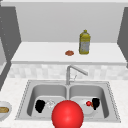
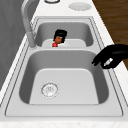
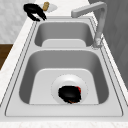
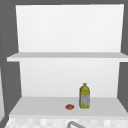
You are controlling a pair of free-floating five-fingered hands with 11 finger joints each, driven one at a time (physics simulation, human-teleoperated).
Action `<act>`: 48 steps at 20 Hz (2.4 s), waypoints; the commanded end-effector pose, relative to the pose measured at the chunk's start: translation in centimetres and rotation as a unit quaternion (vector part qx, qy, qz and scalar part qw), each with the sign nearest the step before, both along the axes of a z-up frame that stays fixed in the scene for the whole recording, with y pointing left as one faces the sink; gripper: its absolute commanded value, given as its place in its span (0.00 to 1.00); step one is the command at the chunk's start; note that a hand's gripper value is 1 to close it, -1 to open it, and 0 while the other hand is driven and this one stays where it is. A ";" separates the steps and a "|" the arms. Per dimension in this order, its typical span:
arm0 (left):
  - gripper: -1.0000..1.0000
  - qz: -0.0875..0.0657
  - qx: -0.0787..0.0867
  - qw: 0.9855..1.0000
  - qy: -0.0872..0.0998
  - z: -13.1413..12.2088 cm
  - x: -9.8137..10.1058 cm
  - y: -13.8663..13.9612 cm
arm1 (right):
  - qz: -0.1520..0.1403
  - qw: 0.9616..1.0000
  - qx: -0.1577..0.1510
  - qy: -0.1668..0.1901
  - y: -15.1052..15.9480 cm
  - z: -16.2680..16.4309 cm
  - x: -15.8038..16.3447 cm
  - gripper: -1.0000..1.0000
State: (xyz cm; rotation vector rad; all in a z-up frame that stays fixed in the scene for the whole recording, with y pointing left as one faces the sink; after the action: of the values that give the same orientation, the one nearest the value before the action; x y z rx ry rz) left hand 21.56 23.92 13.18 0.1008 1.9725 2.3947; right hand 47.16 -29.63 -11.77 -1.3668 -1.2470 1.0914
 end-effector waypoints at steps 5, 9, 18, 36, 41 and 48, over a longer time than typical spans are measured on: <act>0.50 0.000 0.000 1.000 0.000 0.0 0.0 0.0 | 0.001 0.999 -0.010 -0.034 2.2 -2.1 -2.8 1.00; 0.50 0.000 0.000 1.000 0.000 0.0 0.0 0.0 | -0.003 0.998 -0.045 -0.045 2.8 -2.0 -1.4 1.00; 0.50 0.000 0.000 1.000 0.000 0.0 0.0 0.0 | -0.012 0.998 -0.055 -0.022 5.5 1.4 -2.9 1.00; 0.50 0.000 0.000 1.000 0.000 0.0 0.0 0.0 | -0.003 0.987 -0.070 0.142 9.4 3.8 -5.5 1.00; 0.50 0.000 0.000 1.000 0.000 0.0 0.0 0.0 | -0.011 0.977 -0.068 0.200 10.2 2.9 -3.5 1.00; 0.50 0.000 0.000 1.000 0.000 0.0 0.0 0.0 | -0.017 0.982 -0.059 0.180 10.4 -0.9 -0.7 1.00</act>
State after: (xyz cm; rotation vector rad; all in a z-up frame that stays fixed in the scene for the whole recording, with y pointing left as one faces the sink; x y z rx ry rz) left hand 21.56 23.92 13.18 0.1008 1.9725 2.3947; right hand 45.58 -19.23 -10.96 -1.2011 -0.8664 1.3361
